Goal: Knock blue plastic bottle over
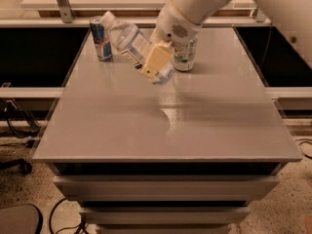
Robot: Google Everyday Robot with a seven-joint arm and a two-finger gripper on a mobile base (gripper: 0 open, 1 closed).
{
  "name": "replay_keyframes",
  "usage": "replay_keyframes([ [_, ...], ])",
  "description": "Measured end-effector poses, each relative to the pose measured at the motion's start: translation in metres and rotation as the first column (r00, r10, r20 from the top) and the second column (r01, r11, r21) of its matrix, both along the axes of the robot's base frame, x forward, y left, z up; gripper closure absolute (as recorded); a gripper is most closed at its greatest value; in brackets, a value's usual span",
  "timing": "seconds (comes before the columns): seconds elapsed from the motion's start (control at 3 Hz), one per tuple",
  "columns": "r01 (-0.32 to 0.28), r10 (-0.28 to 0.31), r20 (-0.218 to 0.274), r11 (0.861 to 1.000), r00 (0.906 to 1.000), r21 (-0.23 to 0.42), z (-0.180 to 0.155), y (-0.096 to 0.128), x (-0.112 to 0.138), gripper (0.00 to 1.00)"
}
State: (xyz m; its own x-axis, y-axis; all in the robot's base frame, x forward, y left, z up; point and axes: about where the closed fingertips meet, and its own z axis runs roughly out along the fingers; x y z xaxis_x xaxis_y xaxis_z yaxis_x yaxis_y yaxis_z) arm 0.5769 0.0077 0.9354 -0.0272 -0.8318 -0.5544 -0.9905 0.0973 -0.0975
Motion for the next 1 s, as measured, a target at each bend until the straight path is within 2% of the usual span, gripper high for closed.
replay_keyframes([
  [0.33, -0.085, 0.073, -0.076, 0.981, 0.9944, -0.174, -0.018, 0.01, -0.008, 1.0],
  [0.67, -0.151, 0.114, -0.125, 0.929, 0.9855, -0.339, -0.032, 0.023, -0.019, 1.0],
  [1.0, -0.17, 0.127, -0.132, 0.898, 0.9831, -0.406, -0.038, 0.031, -0.022, 1.0],
])
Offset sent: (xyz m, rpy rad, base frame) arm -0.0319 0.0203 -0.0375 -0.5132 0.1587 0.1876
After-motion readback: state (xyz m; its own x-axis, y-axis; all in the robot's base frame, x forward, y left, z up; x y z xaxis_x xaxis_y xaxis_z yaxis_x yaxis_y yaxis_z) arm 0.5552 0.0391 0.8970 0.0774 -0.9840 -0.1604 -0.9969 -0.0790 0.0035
